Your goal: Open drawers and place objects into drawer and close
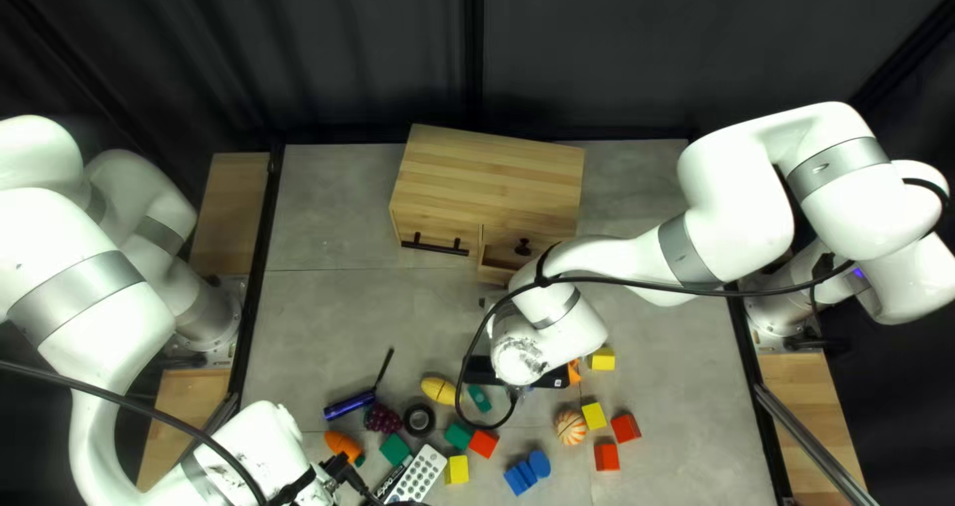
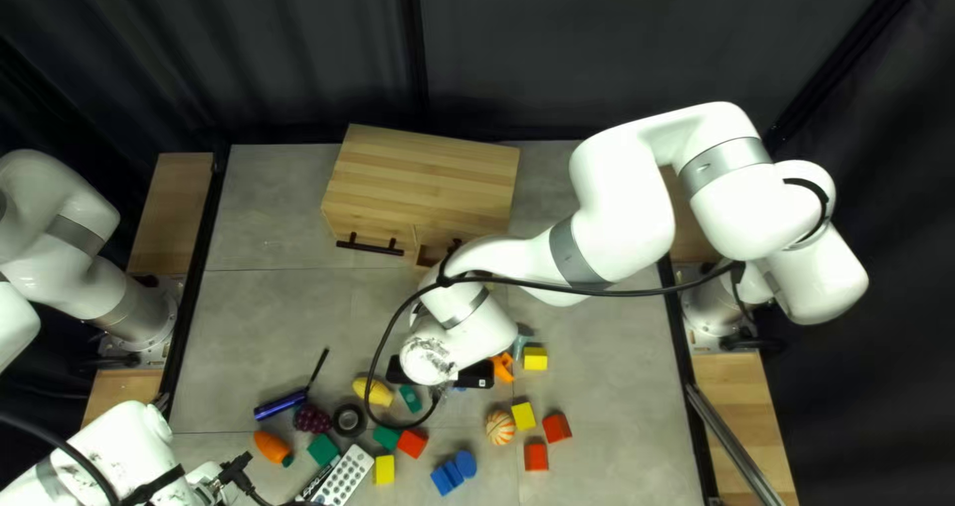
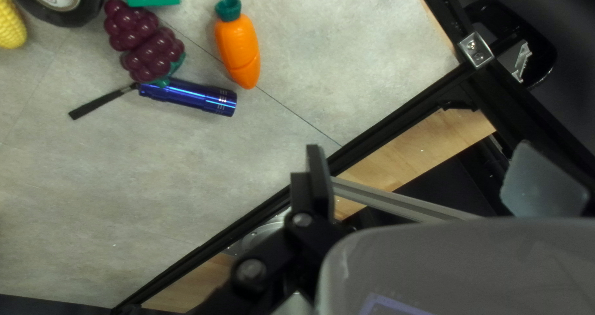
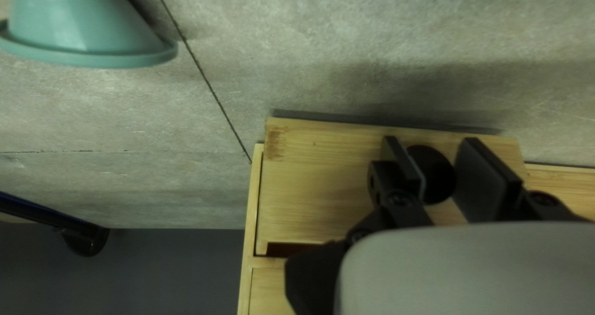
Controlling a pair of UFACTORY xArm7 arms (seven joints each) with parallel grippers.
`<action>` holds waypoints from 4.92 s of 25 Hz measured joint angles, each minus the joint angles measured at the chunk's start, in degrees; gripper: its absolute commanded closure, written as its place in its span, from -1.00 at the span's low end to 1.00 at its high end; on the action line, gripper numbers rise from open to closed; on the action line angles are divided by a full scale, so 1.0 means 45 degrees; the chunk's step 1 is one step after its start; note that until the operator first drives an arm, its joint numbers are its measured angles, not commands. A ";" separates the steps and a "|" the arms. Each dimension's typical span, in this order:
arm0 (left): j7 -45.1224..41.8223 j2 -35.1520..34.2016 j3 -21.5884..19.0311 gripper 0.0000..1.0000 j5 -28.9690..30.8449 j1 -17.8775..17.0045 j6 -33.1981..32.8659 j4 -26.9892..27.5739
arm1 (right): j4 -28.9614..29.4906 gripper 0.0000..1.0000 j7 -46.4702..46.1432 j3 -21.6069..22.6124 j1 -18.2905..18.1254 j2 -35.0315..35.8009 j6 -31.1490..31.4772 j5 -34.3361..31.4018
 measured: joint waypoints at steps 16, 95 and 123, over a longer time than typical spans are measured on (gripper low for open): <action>0.0000 0.0000 0.0000 -1.00 0.0000 0.0000 0.0000 0.0000 | 0.0485 1.00 -0.0115 0.0176 -0.0048 0.0266 -0.0080 0.0374; 0.0000 0.0000 0.0000 -1.00 0.0000 0.0000 0.0000 0.0000 | 0.3725 -1.00 0.6442 -0.0826 0.0697 -0.1386 0.6823 0.2858; 0.0000 0.0000 0.0000 -1.00 0.0000 0.0000 0.0000 0.0000 | 0.3371 -1.00 1.2363 -0.1861 0.0627 -0.1866 0.5513 0.3379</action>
